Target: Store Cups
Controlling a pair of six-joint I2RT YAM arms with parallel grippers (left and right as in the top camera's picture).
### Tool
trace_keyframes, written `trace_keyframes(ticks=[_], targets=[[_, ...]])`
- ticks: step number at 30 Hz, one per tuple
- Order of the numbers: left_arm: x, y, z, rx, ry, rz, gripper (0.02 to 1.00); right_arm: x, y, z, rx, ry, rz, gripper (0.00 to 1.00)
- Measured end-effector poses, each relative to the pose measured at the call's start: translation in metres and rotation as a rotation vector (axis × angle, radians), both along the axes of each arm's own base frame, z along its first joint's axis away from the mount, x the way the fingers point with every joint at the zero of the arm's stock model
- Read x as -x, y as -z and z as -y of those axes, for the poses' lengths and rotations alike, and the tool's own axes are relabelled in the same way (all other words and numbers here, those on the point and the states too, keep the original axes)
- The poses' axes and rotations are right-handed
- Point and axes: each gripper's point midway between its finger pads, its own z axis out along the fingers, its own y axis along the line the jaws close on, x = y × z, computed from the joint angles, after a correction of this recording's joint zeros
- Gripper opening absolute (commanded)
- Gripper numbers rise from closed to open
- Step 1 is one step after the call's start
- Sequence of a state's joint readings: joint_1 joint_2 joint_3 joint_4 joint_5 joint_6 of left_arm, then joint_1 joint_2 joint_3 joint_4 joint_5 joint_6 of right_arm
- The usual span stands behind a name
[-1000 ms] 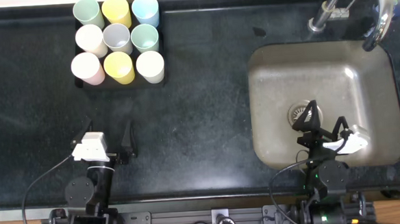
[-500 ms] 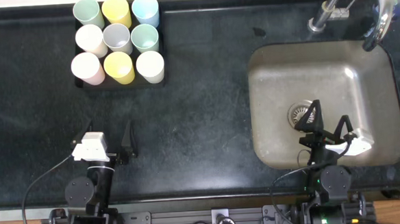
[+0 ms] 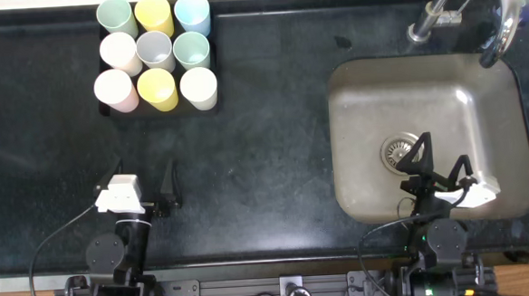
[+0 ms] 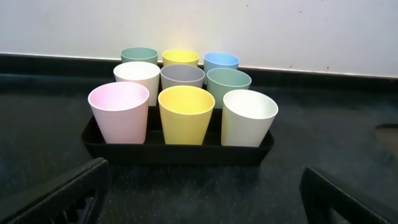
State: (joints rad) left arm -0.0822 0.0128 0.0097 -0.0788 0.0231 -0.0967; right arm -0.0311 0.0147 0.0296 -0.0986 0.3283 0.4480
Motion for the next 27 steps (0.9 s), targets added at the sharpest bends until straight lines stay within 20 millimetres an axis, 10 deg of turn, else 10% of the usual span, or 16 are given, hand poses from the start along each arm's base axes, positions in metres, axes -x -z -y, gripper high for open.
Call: trace_keyframes(ticks=[12,27], targets=[[0.000,0.000,0.000,0.000,0.000,0.000,0.998,-0.009,0.004,-0.052,0.410,-0.314,-0.093,0.978],[0.000,0.000,0.000,0.000,0.000,0.000,1.000,-0.009,0.004,-0.061,0.510,-0.364,-0.097,0.998]])
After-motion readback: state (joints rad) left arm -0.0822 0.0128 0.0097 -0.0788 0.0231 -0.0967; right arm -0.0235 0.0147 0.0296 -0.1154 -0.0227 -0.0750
